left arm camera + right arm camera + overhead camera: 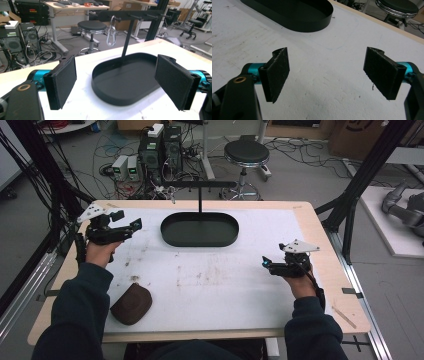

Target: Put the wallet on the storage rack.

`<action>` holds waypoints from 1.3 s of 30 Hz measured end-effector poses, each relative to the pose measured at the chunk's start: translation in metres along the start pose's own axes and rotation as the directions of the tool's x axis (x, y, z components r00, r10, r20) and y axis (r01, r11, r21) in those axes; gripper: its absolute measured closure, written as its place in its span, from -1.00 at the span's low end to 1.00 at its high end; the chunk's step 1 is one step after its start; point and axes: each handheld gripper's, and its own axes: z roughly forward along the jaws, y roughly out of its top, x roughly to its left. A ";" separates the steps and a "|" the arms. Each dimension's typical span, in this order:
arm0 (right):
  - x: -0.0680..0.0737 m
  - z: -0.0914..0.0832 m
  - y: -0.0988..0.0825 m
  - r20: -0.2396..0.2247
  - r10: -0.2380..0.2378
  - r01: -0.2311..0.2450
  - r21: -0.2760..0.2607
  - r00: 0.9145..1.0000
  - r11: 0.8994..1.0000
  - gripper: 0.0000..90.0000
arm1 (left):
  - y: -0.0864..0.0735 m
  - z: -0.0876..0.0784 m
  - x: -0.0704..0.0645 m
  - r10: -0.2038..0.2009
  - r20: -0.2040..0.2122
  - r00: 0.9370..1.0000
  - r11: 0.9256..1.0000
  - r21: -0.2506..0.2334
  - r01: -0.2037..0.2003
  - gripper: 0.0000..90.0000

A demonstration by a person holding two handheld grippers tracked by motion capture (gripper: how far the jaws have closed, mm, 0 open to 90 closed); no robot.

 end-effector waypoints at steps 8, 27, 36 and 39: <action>-0.001 -0.001 0.000 0.003 0.008 -0.008 -0.008 1.000 1.000 -0.53 | -0.020 -0.027 -0.006 0.006 0.014 1.000 1.000 0.011 -0.006 -0.60; 0.007 -0.004 -0.001 -0.009 -0.035 0.035 -0.009 0.999 0.999 -0.52 | -0.075 -0.081 -0.029 0.015 0.074 0.997 0.983 0.181 -0.028 -0.45; 0.009 -0.002 -0.001 -0.012 -0.040 0.040 -0.004 0.999 0.999 -0.52 | -0.100 -0.079 -0.035 -0.034 0.195 0.980 0.943 0.331 -0.033 -0.45; 0.010 -0.002 0.000 -0.012 -0.040 0.040 -0.006 0.999 0.999 -0.52 | -0.106 -0.077 -0.038 -0.051 0.214 0.976 0.932 0.360 -0.030 -0.45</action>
